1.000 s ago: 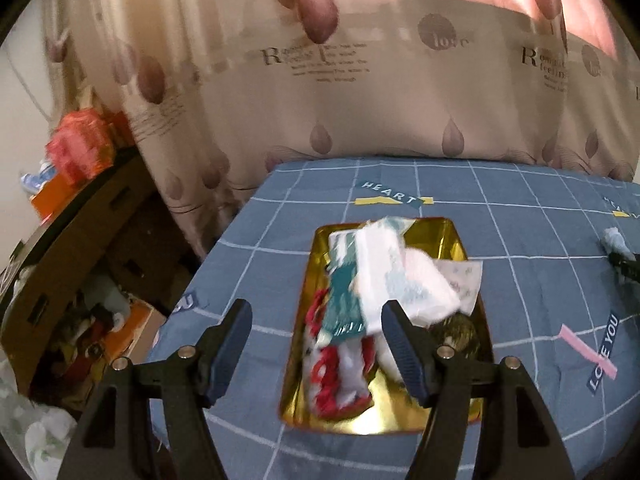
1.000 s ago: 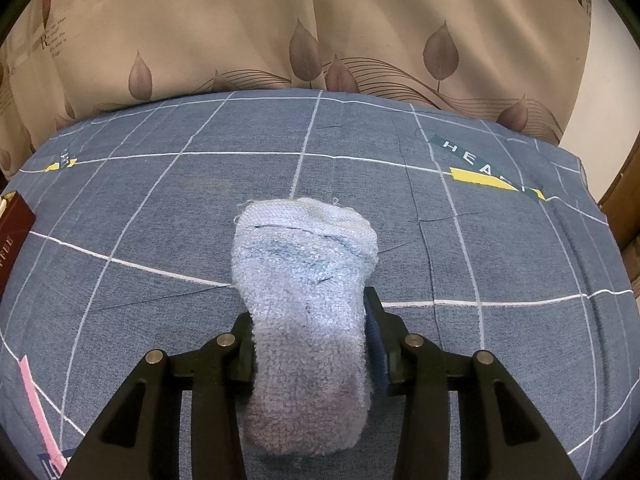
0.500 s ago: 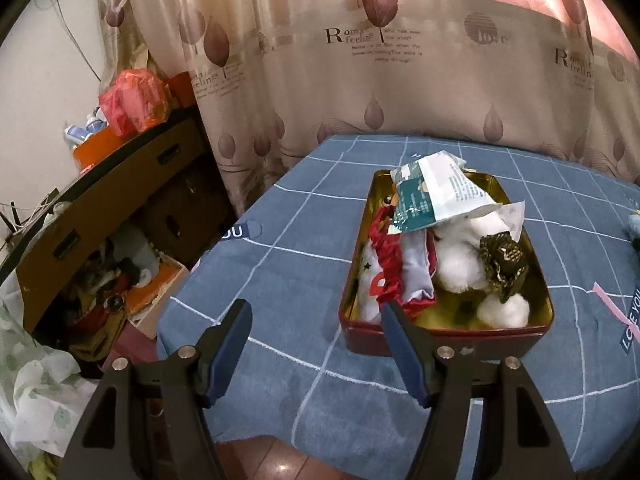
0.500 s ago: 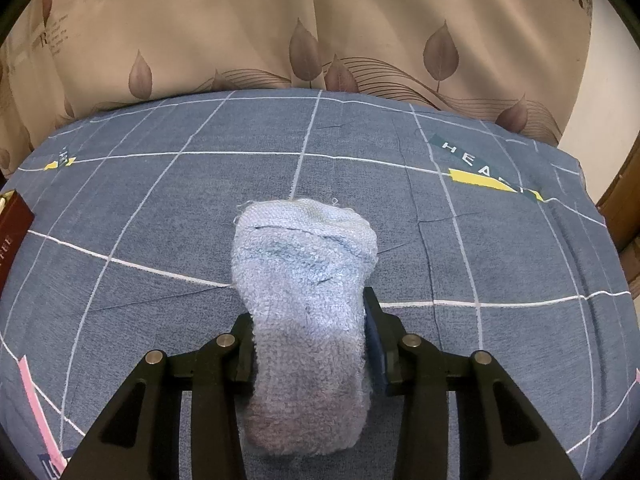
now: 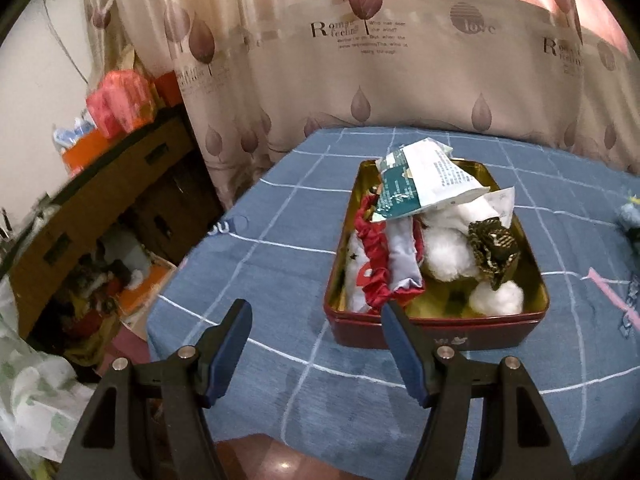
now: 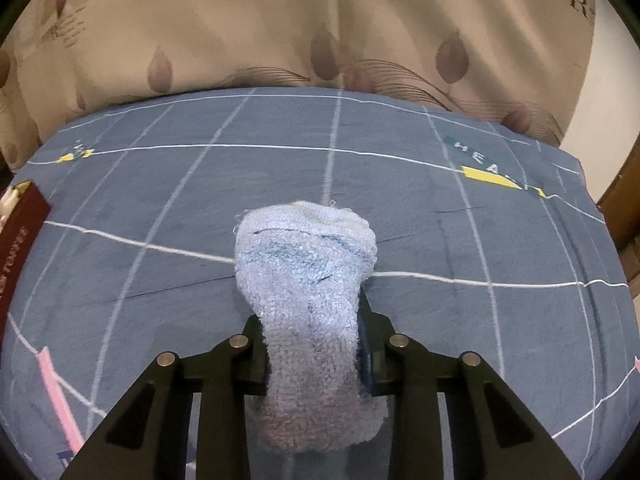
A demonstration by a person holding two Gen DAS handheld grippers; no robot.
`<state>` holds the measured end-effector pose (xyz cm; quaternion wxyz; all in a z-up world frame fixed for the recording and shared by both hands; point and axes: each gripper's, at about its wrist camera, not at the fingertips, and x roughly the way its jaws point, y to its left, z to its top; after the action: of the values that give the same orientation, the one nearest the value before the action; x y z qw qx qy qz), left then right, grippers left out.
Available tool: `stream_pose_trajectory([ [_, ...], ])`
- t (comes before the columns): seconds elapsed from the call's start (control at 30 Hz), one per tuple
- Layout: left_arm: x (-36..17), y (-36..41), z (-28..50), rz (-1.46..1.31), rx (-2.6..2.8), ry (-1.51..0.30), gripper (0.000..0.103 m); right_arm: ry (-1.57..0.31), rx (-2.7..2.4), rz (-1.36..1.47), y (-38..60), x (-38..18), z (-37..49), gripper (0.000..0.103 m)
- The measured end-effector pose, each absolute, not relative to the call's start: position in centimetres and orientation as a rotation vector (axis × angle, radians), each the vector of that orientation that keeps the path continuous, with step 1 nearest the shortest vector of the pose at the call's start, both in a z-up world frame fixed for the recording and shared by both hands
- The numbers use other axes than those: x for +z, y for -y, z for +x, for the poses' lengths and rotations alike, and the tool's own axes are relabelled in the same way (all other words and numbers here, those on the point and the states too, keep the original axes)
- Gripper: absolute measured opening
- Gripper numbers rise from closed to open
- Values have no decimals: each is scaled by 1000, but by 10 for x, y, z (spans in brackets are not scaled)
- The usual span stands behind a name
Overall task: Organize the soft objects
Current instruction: 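Carry the blue towel with the right tool over the tin, then lower the blue towel onto the tin contents and open the right tool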
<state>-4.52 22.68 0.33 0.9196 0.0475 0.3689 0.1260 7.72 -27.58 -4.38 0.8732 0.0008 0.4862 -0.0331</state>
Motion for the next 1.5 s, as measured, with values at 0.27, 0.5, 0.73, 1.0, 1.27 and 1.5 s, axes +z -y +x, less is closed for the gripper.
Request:
stream_pose_trajectory([
  [0.27, 7, -234, -48, 50, 262, -755, 69, -987, 88, -12, 214, -18, 70, 28],
  [0.5, 10, -240, -49, 29, 274, -753, 69, -948, 284, -51, 130, 10, 59, 28],
  [0.73, 11, -245, -50, -2, 279, -756, 69, -943, 458, -122, 48, 24, 42, 28],
  [1.0, 12, -249, -50, -25, 284, -758, 69, -949, 542, -142, -7, 25, 42, 28],
  [1.27, 12, -251, -50, -25, 303, -752, 69, -970, 553, -143, -37, 13, 56, 28],
  [1.5, 11, -256, -48, -49, 308, -764, 69, -981, 545, -88, -49, 7, 70, 28],
])
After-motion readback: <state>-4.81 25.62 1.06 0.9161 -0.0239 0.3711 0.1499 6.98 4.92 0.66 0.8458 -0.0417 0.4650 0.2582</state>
